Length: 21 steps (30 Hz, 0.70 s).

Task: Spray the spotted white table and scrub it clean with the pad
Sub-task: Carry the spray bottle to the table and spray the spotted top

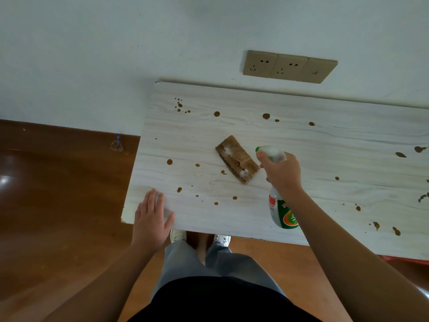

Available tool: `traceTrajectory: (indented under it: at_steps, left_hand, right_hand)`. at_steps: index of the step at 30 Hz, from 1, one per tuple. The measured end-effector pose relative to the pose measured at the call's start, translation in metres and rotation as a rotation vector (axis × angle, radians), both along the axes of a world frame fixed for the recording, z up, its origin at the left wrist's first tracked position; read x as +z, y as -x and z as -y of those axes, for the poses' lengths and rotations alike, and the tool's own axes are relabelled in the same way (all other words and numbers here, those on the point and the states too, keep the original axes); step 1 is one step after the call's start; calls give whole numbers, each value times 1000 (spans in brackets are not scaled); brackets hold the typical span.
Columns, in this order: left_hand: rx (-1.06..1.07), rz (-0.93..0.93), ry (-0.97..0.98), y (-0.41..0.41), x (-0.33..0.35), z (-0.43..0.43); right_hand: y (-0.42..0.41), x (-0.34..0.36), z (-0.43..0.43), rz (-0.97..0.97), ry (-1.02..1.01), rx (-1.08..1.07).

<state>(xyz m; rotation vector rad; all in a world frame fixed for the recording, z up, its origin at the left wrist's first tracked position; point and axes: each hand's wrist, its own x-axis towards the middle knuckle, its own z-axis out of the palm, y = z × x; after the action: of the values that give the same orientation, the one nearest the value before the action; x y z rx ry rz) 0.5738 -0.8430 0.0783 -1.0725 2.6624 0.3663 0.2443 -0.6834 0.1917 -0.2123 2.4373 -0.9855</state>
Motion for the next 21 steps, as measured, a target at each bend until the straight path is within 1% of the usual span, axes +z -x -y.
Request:
traceTrajectory:
  at_steps: [4, 9, 13, 17, 21]
  left_hand:
    - [17, 9, -5, 1, 1, -1]
    - [10, 8, 7, 1, 1, -1]
    - [-7, 8, 19, 1, 1, -1]
    - [-12, 9, 29, 2, 1, -1]
    - [-6, 13, 30, 1, 2, -2]
  right_hand:
    - [-4, -1, -18, 34, -27, -7]
    - [-15, -1, -37, 17, -46, -37]
    - [-21, 1, -41, 6, 15, -42]
    - [-23, 7, -38, -9, 73, 0]
    - [-26, 12, -35, -4, 91, -28]
